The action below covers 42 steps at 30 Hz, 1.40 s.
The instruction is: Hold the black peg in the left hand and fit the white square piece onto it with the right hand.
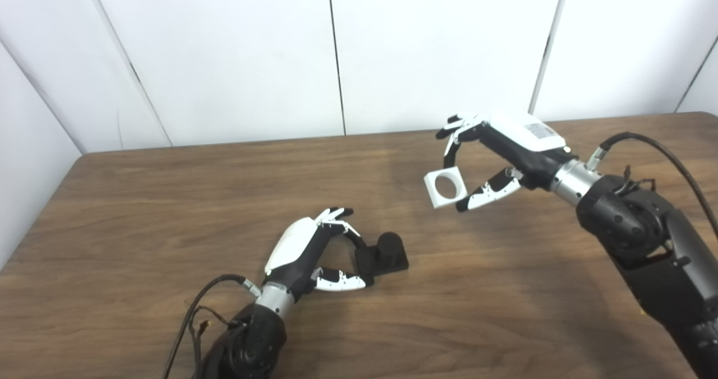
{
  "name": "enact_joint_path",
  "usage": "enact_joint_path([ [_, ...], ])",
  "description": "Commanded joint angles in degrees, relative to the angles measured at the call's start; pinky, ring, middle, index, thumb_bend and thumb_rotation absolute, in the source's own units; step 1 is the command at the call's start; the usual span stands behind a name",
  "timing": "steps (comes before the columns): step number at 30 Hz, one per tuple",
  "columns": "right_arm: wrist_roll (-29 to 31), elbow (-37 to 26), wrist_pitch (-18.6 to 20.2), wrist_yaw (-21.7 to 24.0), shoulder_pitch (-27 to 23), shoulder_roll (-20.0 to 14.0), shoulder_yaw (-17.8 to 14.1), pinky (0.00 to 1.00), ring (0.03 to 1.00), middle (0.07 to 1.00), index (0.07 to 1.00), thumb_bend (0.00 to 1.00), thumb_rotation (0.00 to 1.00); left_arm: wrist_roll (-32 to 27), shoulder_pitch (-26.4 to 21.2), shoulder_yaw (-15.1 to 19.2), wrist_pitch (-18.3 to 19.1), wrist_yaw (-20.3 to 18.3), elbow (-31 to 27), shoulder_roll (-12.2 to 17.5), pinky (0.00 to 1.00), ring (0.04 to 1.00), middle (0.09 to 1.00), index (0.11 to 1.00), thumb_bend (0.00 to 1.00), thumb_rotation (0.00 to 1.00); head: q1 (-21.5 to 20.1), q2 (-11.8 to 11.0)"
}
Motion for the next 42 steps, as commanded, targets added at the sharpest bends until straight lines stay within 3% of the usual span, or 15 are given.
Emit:
enact_joint_path([
  [1,0.51,-2.76,-0.61,0.36,-1.63,-0.04,-0.36,0.79,0.870,0.798,0.481,0.52,0.15,1.92,-0.03,-0.87,2.25,-1.64,2.15,0.34,0.94,0.977,0.927,0.491,0.52,0.08,0.11,0.13],
  [10,0.16,-7.88,1.82,4.10,0.25,1.41,0.80,0.82,0.867,0.805,0.481,0.52,0.14,1.82,-0.17,-0.93,2.03,-1.54,2.40,0.17,0.95,0.980,0.928,0.491,0.52,0.08,0.58,0.43],
  [17,-0.14,-9.01,1.64,5.13,1.09,2.55,1.63,0.92,0.886,0.809,0.482,0.52,0.15,2.10,-0.30,-1.02,1.50,-1.10,2.92,0.15,0.93,0.975,0.924,0.491,0.52,0.08,0.63,0.72],
  [31,-1.03,-7.87,-0.30,4.15,2.11,5.17,3.35,0.92,0.885,0.809,0.481,0.52,0.15,2.05,-0.18,-1.17,1.46,-0.91,2.89,-0.36,0.94,0.976,0.925,0.491,0.52,0.08,0.96,1.00],
  [42,-2.05,-6.28,1.12,4.78,1.65,7.55,3.70,0.93,0.893,0.812,0.481,0.52,0.15,1.90,0.11,-1.11,1.52,-0.95,2.76,-0.44,0.94,0.979,0.928,0.491,0.52,0.08,1.05,0.97],
])
